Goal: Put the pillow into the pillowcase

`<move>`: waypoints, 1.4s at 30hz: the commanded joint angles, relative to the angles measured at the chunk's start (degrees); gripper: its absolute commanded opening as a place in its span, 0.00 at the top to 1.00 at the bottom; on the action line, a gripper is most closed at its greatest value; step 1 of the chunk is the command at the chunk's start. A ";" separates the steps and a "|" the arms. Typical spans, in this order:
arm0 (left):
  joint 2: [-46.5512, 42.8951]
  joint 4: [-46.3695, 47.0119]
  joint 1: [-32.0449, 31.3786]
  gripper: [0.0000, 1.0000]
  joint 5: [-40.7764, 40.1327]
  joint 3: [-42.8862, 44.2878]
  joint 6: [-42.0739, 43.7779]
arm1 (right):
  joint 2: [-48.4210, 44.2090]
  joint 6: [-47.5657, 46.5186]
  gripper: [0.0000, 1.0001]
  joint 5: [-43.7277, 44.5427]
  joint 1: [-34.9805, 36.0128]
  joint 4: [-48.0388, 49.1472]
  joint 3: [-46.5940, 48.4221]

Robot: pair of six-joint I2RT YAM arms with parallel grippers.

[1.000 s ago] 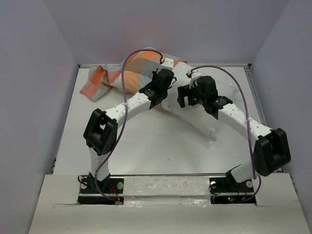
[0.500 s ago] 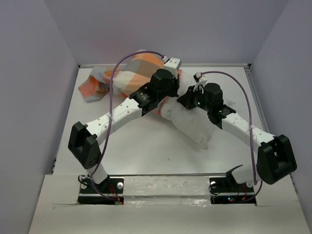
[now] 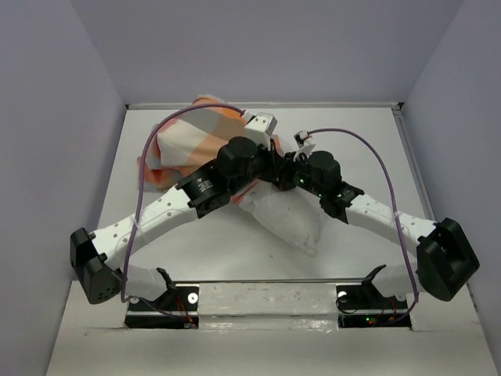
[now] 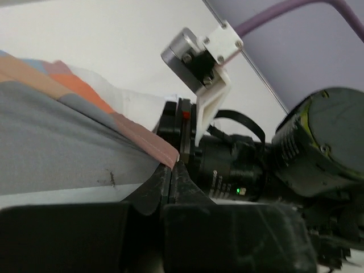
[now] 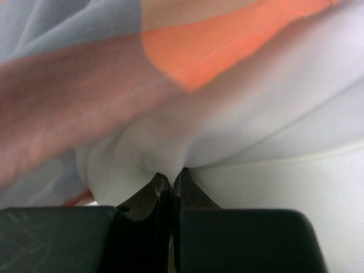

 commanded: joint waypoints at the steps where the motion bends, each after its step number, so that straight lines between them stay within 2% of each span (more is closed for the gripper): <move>1: -9.63 14.25 -5.17 1.00 12.64 -11.51 -11.55 | -3.58 5.86 1.00 14.00 2.57 8.88 -5.77; 4: -12.11 12.60 -5.00 1.00 6.67 -16.90 -12.71 | -4.47 8.51 1.00 15.97 4.59 13.26 -10.08; 6: -13.52 6.99 -5.09 1.00 -0.89 -20.51 -12.80 | -4.74 9.40 1.00 16.68 7.23 17.83 -13.78; 8: -14.58 1.88 -5.00 1.00 -3.80 -24.89 -13.50 | -4.21 9.14 1.00 11.01 7.93 18.73 -14.93; 9: -14.58 -0.40 -5.00 0.94 -3.38 -25.96 -13.59 | -4.04 9.05 1.00 10.10 7.94 17.77 -15.36; 10: -14.23 -1.72 -5.00 0.87 -3.29 -26.49 -13.24 | -4.56 8.61 1.00 7.65 7.94 16.54 -15.89; 11: -13.80 -3.48 -5.09 0.63 -3.37 -26.15 -12.80 | -5.69 7.91 0.89 6.67 7.94 14.70 -16.85; 12: -13.44 -7.06 -5.17 0.29 -3.98 -24.23 -11.58 | -9.10 5.99 0.67 6.92 7.94 10.94 -18.60; 13: -13.70 -8.06 -5.17 0.29 -4.16 -24.21 -10.70 | -11.13 5.97 0.56 7.01 7.94 7.34 -18.62; 15: -14.84 -9.12 -5.17 0.03 -3.64 -20.11 -9.20 | -14.74 1.26 0.35 8.67 7.94 -1.79 -16.70; 16: -15.80 -9.47 -5.17 0.01 -3.55 -18.34 -7.72 | -17.80 -0.25 0.29 9.38 7.94 -6.10 -13.56; 17: -15.99 -9.73 -5.09 0.01 -4.25 -14.15 -6.92 | -19.05 -3.49 0.25 12.34 7.94 -13.37 -11.96; 18: -15.81 -10.34 -5.00 0.01 -5.12 -11.84 -6.13 | -20.20 -4.74 0.25 13.51 7.94 -16.22 -10.29; 19: -14.86 -12.18 -5.00 0.01 -8.27 -9.47 -4.29 | -21.95 -6.58 0.31 15.78 7.94 -21.30 -7.31; 21: -12.92 -14.65 -4.91 0.01 -13.80 -3.42 -2.87 | -22.58 -8.87 0.37 15.28 6.98 -24.06 -4.49; 22: -10.56 -16.05 -4.04 0.01 -16.36 -2.08 -2.08 | -22.41 -9.75 0.43 15.19 5.67 -24.94 -2.99; 23: -9.06 -16.41 -2.99 0.02 -19.60 -1.11 -0.51 | -21.88 -10.28 0.64 15.54 4.61 -25.82 -0.28; 26: -1.51 -17.03 2.27 0.10 -20.07 3.11 2.83 | -16.02 -11.34 1.00 11.26 -0.29 -25.75 4.73; 32: 12.39 -18.35 7.92 0.22 -23.32 9.27 7.94 | -10.89 -12.57 1.00 6.41 -2.78 -25.39 8.80; 38: 19.95 -17.03 9.59 0.28 -25.26 13.84 13.13 | -12.03 -11.96 1.00 3.76 -2.78 -21.96 4.32; 40: 22.06 -16.86 9.77 0.35 -28.76 14.64 14.00 | -12.38 -11.52 1.00 3.59 -2.78 -20.83 3.44; 41: 22.59 -16.77 9.85 0.44 -31.47 14.64 14.18 | -12.30 -11.52 0.98 3.85 -2.78 -20.73 3.35; 42: 22.86 -16.33 9.85 0.46 -32.81 14.11 14.44 | -12.21 -11.61 0.94 4.72 -3.30 -20.65 3.44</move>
